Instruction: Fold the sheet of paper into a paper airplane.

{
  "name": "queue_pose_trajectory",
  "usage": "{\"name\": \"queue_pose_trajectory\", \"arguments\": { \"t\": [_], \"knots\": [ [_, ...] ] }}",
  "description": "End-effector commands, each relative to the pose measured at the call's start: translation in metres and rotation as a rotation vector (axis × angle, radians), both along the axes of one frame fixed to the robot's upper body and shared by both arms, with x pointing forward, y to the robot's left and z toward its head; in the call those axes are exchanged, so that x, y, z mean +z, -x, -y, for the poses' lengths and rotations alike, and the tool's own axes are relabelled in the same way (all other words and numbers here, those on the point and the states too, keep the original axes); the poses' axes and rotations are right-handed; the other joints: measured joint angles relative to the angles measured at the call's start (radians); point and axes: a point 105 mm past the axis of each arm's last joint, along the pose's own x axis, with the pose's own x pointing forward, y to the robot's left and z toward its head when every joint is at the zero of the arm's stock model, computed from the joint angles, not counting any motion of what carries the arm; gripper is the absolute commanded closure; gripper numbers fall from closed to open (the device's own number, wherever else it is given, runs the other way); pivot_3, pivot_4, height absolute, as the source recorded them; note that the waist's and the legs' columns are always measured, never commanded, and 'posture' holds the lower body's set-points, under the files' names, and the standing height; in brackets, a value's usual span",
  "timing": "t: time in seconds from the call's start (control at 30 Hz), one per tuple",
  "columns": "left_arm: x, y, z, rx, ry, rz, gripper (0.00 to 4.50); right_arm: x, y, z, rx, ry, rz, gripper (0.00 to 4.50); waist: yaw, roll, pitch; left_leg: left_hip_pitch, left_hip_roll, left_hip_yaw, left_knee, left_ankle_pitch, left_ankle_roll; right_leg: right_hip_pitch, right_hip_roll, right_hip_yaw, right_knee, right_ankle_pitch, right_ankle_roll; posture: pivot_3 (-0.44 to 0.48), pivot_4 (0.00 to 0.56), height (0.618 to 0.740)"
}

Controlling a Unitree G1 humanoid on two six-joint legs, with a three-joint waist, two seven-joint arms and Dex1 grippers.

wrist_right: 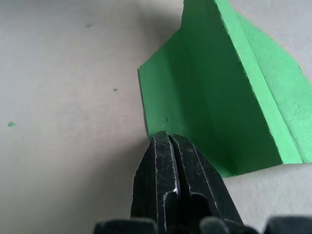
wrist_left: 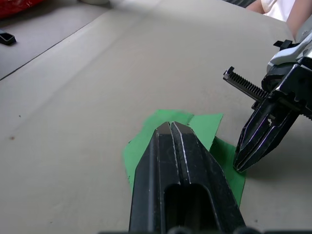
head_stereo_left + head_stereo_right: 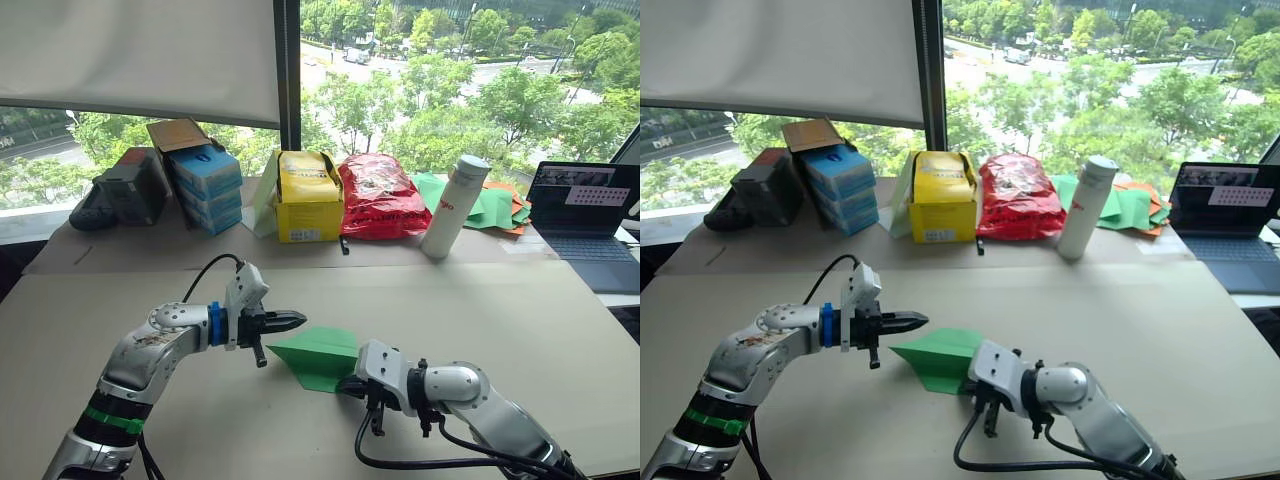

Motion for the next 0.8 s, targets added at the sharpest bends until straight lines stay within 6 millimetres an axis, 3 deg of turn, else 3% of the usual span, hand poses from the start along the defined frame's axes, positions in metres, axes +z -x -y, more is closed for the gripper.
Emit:
{"name": "queue_pose_trajectory", "arguments": {
  "t": [0.03, 0.27, 0.5, 0.8],
  "knots": [
    [-0.002, -0.009, 0.003, 0.004, -0.050, 0.058, 4.50, -0.020, 0.001, 0.006, -0.065, 0.055, -0.088, 4.47, 0.000, 0.000, 0.000, 0.001, 0.000, 0.000, 0.000, 0.000, 0.000, 0.001, 0.000, 0.000, 0.000, 0.000, 0.000, 0.000, 0.150, 0.740],
    [-0.017, -0.002, 0.013, -0.060, -0.102, 0.039, 4.50, -0.017, 0.002, 0.002, -0.069, 0.047, -0.089, 4.47, -0.003, -0.001, -0.001, 0.001, 0.001, 0.000, 0.000, 0.000, 0.000, 0.000, 0.000, 0.001, 0.001, 0.000, 0.000, 0.000, 0.150, 0.740],
    [-0.021, 0.016, 0.015, -0.101, -0.102, 0.024, 4.50, -0.014, 0.001, 0.002, -0.083, 0.042, -0.081, 4.47, -0.003, -0.001, -0.001, 0.001, 0.001, 0.000, 0.000, 0.000, 0.000, 0.000, 0.000, 0.002, 0.001, 0.000, 0.000, 0.000, 0.150, 0.740],
    [-0.027, 0.023, 0.017, -0.091, -0.087, 0.010, 4.50, -0.005, -0.001, 0.000, -0.076, 0.028, -0.066, 4.47, -0.001, -0.001, -0.001, 0.001, 0.001, 0.000, 0.000, 0.000, 0.000, 0.000, 0.000, 0.002, 0.001, 0.000, 0.000, 0.000, 0.150, 0.740]
  ]
}}
